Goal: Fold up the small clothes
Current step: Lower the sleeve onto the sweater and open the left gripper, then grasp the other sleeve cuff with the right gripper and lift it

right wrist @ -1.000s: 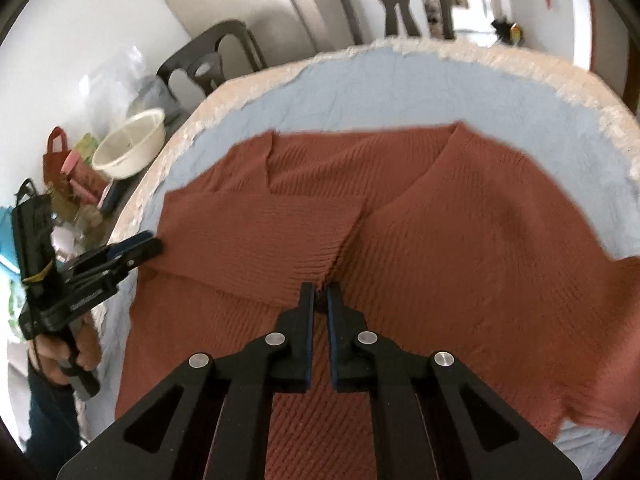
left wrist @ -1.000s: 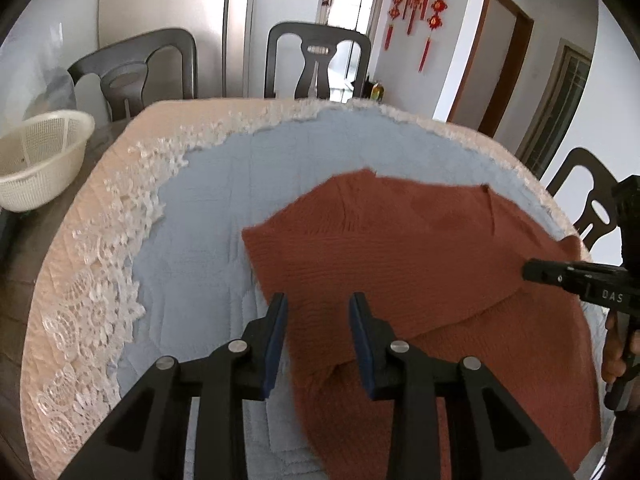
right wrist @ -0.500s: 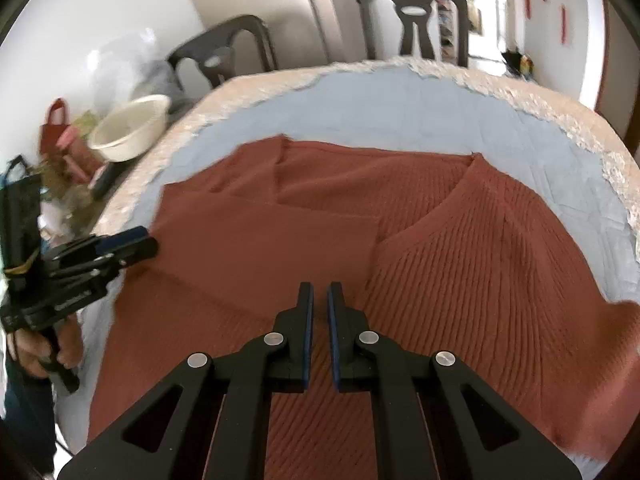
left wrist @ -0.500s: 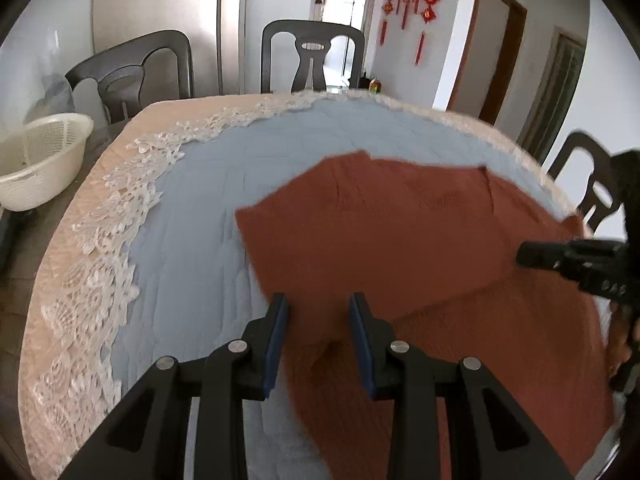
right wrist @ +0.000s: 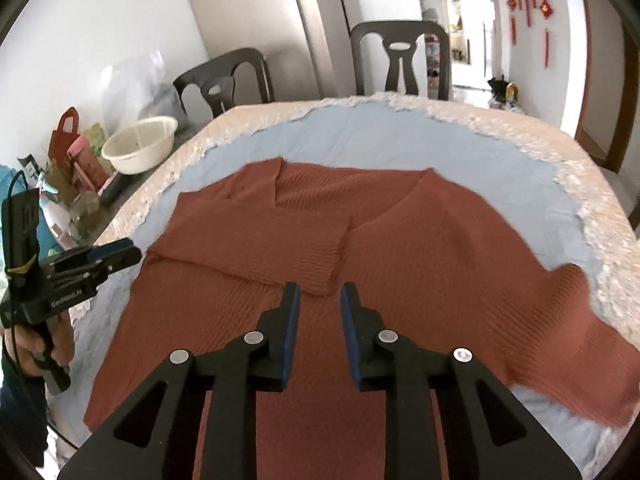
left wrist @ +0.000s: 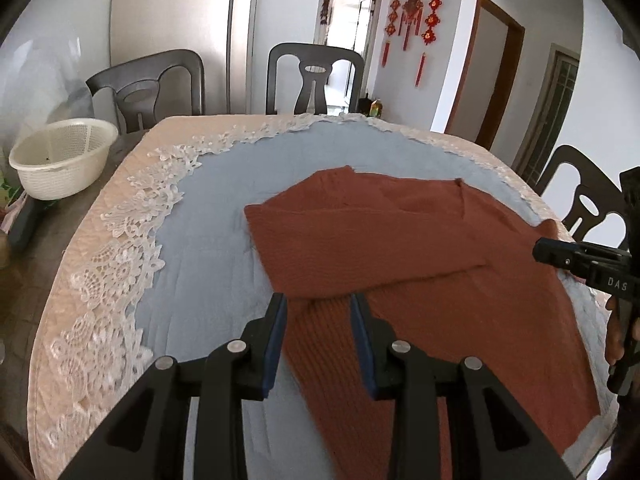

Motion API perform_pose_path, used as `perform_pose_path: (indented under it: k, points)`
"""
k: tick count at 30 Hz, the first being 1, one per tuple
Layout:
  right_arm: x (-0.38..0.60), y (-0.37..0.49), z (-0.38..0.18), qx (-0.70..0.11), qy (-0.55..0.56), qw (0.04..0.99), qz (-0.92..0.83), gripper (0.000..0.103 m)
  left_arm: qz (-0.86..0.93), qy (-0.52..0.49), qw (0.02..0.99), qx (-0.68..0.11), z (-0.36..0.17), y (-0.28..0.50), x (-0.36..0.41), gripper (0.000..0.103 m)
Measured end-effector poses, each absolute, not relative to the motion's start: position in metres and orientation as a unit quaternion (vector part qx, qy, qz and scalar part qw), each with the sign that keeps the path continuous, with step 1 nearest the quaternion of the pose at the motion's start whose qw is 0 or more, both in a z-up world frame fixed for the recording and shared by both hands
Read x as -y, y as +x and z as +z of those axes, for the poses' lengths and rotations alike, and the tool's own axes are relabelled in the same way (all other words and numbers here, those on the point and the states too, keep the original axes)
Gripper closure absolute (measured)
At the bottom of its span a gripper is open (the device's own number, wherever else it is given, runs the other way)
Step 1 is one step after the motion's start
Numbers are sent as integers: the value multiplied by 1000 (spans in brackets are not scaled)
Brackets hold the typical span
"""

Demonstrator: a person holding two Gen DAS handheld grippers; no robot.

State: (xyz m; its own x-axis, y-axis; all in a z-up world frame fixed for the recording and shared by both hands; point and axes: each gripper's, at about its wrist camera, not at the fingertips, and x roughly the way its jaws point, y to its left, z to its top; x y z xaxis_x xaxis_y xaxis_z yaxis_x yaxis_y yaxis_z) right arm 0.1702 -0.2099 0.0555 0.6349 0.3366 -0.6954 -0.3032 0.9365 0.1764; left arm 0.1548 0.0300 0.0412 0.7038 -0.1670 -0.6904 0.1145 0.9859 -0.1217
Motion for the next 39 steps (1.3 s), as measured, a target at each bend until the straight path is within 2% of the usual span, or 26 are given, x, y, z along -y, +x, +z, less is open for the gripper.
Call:
perform_pose_path:
  k: [4, 7, 9, 14, 27, 29, 39]
  points:
    - [217, 145, 61, -378, 25, 909, 171, 66, -85, -28, 926, -366, 49, 130, -21, 68]
    - [227, 123, 64, -369, 34, 914, 164, 65, -91, -27, 928, -360, 53, 113, -12, 65]
    - [232, 112, 65, -365, 38, 917, 159, 65, -96, -27, 930, -355, 54, 101, -5, 58]
    - [245, 88, 65, -356, 37, 922, 144, 61, -107, -36, 931, -347, 50, 79, 7, 52]
    - [306, 84, 38, -375, 96, 918, 85, 59, -97, -22, 928, -359, 44, 93, 15, 51]
    - [322, 87, 32, -380, 119, 914, 71, 56, -96, -20, 929, -357, 45, 98, 17, 51]
    - [393, 100, 6, -380, 258, 888, 13, 55, -93, -24, 917, -387, 24, 131, 22, 51]
